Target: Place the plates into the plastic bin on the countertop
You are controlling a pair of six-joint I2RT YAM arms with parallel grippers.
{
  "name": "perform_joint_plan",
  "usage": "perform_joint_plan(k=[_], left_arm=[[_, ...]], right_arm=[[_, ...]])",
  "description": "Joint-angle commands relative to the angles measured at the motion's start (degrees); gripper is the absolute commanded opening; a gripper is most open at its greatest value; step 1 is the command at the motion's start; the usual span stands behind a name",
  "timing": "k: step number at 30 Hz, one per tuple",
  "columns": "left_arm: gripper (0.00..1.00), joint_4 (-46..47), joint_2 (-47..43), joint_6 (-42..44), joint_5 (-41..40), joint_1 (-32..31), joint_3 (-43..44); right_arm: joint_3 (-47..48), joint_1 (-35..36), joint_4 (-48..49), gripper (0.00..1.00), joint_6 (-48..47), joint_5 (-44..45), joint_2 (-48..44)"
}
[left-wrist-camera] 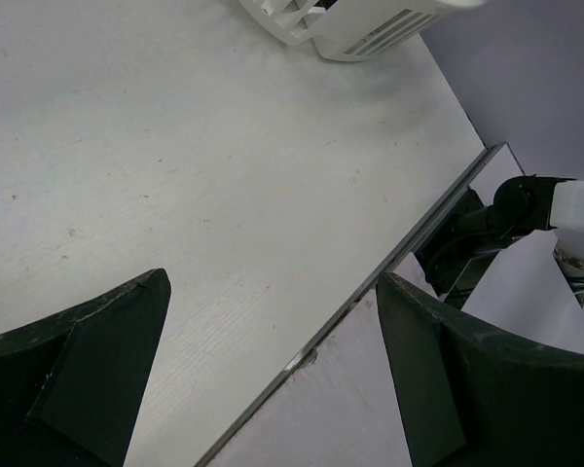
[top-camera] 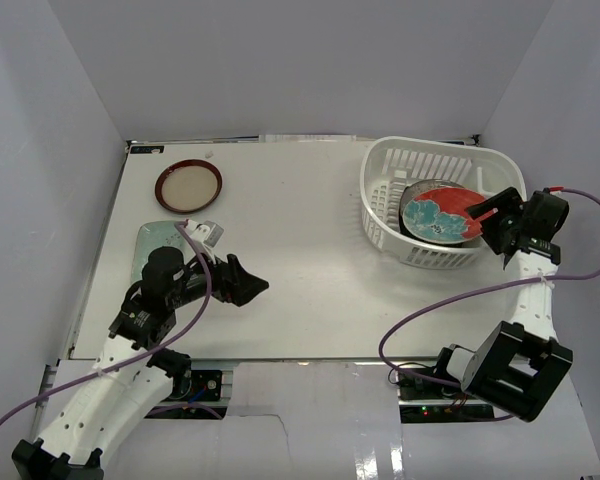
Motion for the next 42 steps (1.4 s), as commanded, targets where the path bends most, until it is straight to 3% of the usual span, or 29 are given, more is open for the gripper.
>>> perform_joint_plan(k=[1, 4, 7, 16, 18, 19, 22, 23, 25, 26, 29, 36, 37, 40, 42], left_arm=[[0.98, 0.29, -0.67, 0.26, -0.96, -0.10, 0.04], [0.98, 0.29, -0.84, 0.17, -1.57, -0.10, 0.21], [0.98, -0.15, -1.02, 0.34, -3.76, -0.10, 0.47], [0.98, 2.65, 2.84, -4.83, -11.06, -0.10, 3.81], [0.98, 3.97, 4.16, -6.68, -12.64, -0.10, 4.78], [0.98, 5.20, 4.95, -7.12, -13.17, -0.10, 5.30], [0.98, 7.57, 9.60, -8.53, -15.37, -0.10, 7.24], [0.98, 8.28, 10.92, -8.79, -16.25, -0.10, 7.77], [0.97, 9.86, 15.84, -9.15, -18.79, -0.01, 10.13], [0.97, 9.61, 17.59, -8.63, -20.02, 0.34, 11.45], [0.96, 8.98, 24.19, -8.27, -25.13, 3.41, 17.60], [0.94, 15.74, 41.32, -13.97, -16.01, 22.21, 25.60], [0.93, 17.15, 45.43, -14.77, -13.99, 27.01, 26.57], [0.90, 24.42, 49.59, -18.45, -11.07, 33.79, 26.06], [0.88, 27.61, 53.02, -19.86, -9.93, 37.33, 25.09]], right_arm=[[1.29, -0.30, -0.12, 0.87, -3.22, 2.37, -1.85], [2.08, -0.21, -1.88, 0.98, -3.92, 3.34, -3.17], [3.57, -0.21, -4.50, 0.91, -5.24, 5.88, -5.19], [7.28, 2.25, -10.06, 0.90, -9.99, 12.93, -4.84], [5.78, 2.34, -7.78, 1.00, -9.29, 11.53, -6.59], [4.82, 2.43, -6.90, 0.93, -8.85, 9.52, -7.47], [3.93, 5.05, -2.69, 0.44, -6.22, 2.50, -11.60], [3.75, 9.85, -1.28, 0.22, -4.91, 1.42, -13.87], [3.84, 17.86, 1.28, 0.14, -4.72, 3.15, -15.47], [3.58, 27.29, 1.89, 0.13, -5.07, 4.39, -16.43], [1.22, 42.74, 3.56, 0.15, -6.03, 7.91, -16.62], [-5.99, 66.48, 9.98, 0.28, -8.67, 16.06, -15.65], [-7.05, 69.89, 12.16, 0.35, -8.85, 16.17, -15.48], [-11.70, 73.52, 15.69, 0.55, -8.76, 16.18, -14.95], [-14.16, 76.33, 18.94, 0.59, -8.85, 15.30, -14.16]])
